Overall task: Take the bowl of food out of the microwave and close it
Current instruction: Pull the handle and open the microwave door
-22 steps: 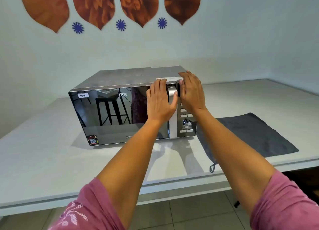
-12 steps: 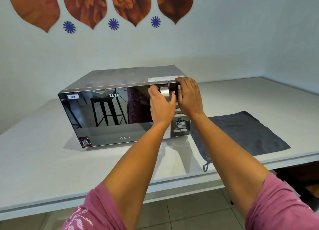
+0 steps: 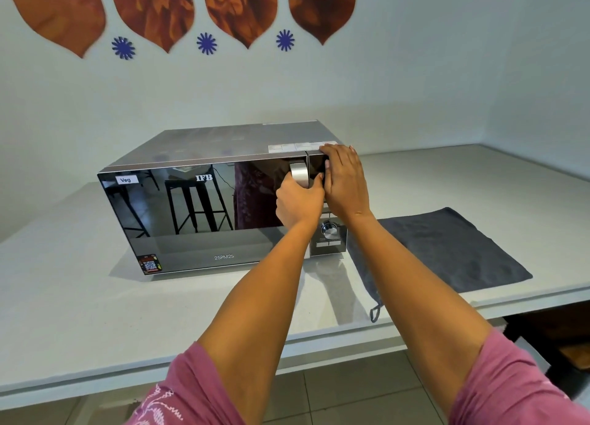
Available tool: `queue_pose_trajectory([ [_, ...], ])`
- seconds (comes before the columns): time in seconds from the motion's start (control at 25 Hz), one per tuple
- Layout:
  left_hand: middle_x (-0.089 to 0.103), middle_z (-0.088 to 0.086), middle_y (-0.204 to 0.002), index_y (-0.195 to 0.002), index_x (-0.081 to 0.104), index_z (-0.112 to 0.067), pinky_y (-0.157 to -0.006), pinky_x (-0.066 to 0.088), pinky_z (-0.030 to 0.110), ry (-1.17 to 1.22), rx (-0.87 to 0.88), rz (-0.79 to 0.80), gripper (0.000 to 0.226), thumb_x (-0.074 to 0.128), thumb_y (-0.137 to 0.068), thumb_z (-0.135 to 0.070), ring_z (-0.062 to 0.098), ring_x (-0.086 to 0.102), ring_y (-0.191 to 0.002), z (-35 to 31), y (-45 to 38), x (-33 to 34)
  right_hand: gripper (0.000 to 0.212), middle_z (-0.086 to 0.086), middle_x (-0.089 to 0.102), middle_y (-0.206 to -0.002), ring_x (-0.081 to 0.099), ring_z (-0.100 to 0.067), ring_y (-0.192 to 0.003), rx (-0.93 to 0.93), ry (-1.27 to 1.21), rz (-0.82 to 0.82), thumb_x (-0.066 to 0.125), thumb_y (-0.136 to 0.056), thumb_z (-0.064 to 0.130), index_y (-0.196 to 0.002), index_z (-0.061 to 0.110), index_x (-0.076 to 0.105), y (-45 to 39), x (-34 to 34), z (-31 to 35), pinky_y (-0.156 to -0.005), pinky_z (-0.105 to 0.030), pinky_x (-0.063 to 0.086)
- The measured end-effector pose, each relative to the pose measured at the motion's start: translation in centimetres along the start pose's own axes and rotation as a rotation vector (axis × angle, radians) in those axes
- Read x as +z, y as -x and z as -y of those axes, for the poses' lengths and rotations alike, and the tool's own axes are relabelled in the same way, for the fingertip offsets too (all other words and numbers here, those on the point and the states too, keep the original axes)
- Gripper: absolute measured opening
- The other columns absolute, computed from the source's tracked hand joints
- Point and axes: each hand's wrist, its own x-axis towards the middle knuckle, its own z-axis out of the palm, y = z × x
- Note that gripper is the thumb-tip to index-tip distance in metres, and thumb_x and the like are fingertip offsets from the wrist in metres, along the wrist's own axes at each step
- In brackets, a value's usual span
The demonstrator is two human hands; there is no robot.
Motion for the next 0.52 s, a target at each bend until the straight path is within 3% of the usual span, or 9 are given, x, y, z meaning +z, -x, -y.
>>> queue_pose_trajectory([
  [0.12, 0.057, -0.012, -0.060, -0.073, 0.057, -0.022, -0.048, 0.040, 0.024, -0.031, -0.010, -0.025, 0.035, 0.074, -0.077, -0.053, 0.005, 0.056, -0.055, 0.0, 0.1, -0.1, 0.035, -0.011, 0.060, -0.138, 0.050, -0.026, -0.136, -0.005, -0.013, -0.011, 0.043, -0.102, 0.009, -0.135, 0.007, 0.056, 0.0, 0.1, -0.1, -0.126, -0.037, 0.021],
  [0.32, 0.056, -0.011, -0.057, -0.068, 0.052, -0.027, -0.052, 0.049, 0.026, -0.038, 0.024, -0.037, 0.030, 0.070, -0.080, -0.049, 0.008, 0.060, -0.056, 0.3, 1.6, -1.3, 0.033, -0.011, 0.062, -0.136, 0.052, -0.027, -0.134, -0.004, -0.031, -0.047, 0.043, -0.103, 0.009, -0.132, 0.007, 0.058, 0.0, 0.4, 0.2, -0.126, -0.037, 0.021],
  [0.52, 0.056, -0.011, -0.054, -0.061, 0.051, -0.024, -0.053, 0.045, 0.026, -0.098, 0.180, -0.032, 0.043, 0.053, -0.081, -0.062, 0.008, 0.057, -0.053, 0.7, 2.4, -3.9, 0.031, -0.009, 0.069, -0.122, 0.060, -0.023, -0.121, 0.119, -0.246, -0.110, 0.039, -0.106, 0.018, -0.119, 0.008, 0.066, -0.5, -0.1, 1.8, -0.121, -0.030, 0.026],
])
